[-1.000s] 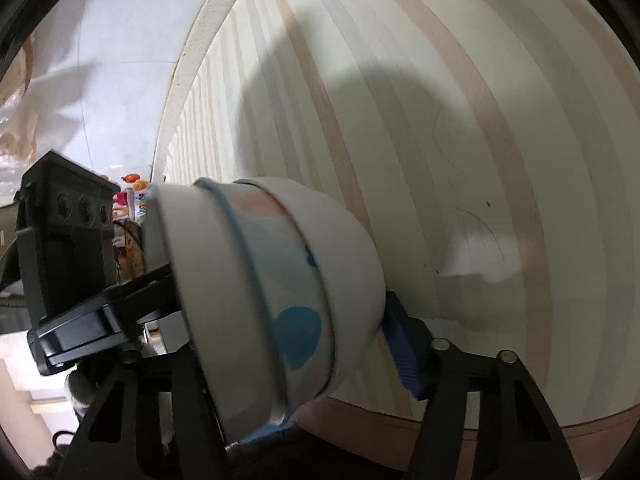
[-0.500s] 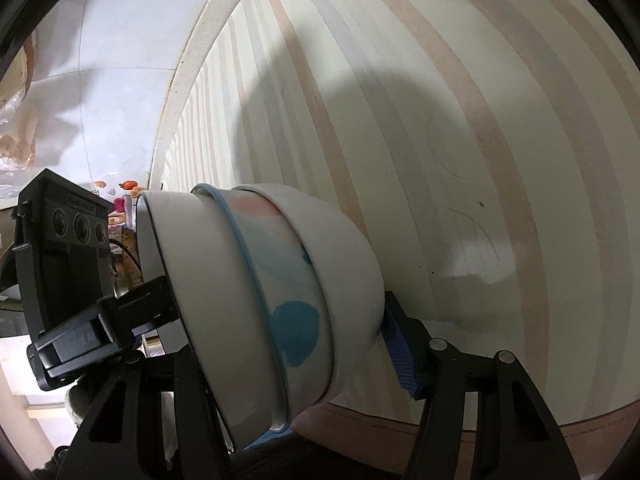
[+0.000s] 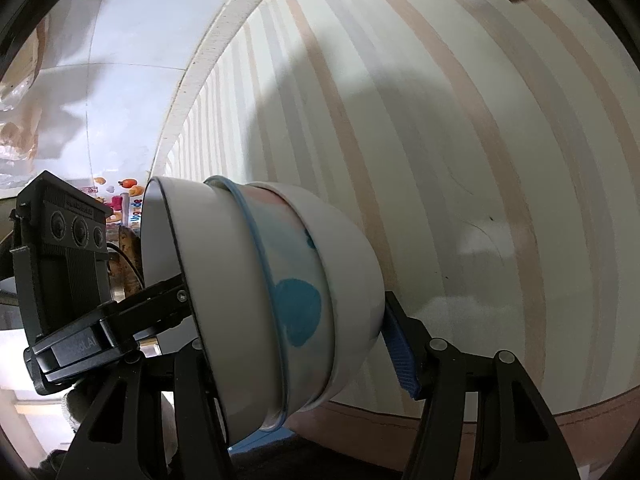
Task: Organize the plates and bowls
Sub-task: 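Carry the bowl stack with both grippers over the plate stack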
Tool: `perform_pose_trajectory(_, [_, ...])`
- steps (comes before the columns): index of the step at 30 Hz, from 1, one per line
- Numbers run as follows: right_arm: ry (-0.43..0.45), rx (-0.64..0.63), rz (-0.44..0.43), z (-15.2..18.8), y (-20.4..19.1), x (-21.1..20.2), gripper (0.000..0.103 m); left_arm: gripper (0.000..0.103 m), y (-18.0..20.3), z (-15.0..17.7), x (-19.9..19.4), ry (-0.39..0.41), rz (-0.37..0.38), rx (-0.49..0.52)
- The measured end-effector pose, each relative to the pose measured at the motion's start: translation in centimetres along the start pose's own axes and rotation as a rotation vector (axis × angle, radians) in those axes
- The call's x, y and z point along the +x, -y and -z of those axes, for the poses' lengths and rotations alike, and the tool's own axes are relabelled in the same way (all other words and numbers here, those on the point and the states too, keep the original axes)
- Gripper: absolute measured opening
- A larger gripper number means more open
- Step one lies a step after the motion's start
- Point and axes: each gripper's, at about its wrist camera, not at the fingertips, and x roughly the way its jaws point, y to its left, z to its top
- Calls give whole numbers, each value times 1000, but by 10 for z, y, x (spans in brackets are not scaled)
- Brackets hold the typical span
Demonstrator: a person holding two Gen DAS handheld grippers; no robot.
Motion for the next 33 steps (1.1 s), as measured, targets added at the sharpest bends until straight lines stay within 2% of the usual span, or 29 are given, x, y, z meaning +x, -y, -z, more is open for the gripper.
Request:
perform_pose_trajectory(7, [-7,-47,-1,-1,-29,-4,62,57,-9,1,-28,44,11,-16])
perform_pose_trajectory(16, [-54,-123,-11,3,-81,15,62,57,-51,11,-72,120,18,-104])
perform_pose_trajectory(23, [-121,-202,-25,12,-127,53,62,57,-97,27,-100,179,-3,-199])
perform_pose_trajectory(33, [-219,-277,-26,23,-166,118,62,57,-160,44,-111,219,-38,-320])
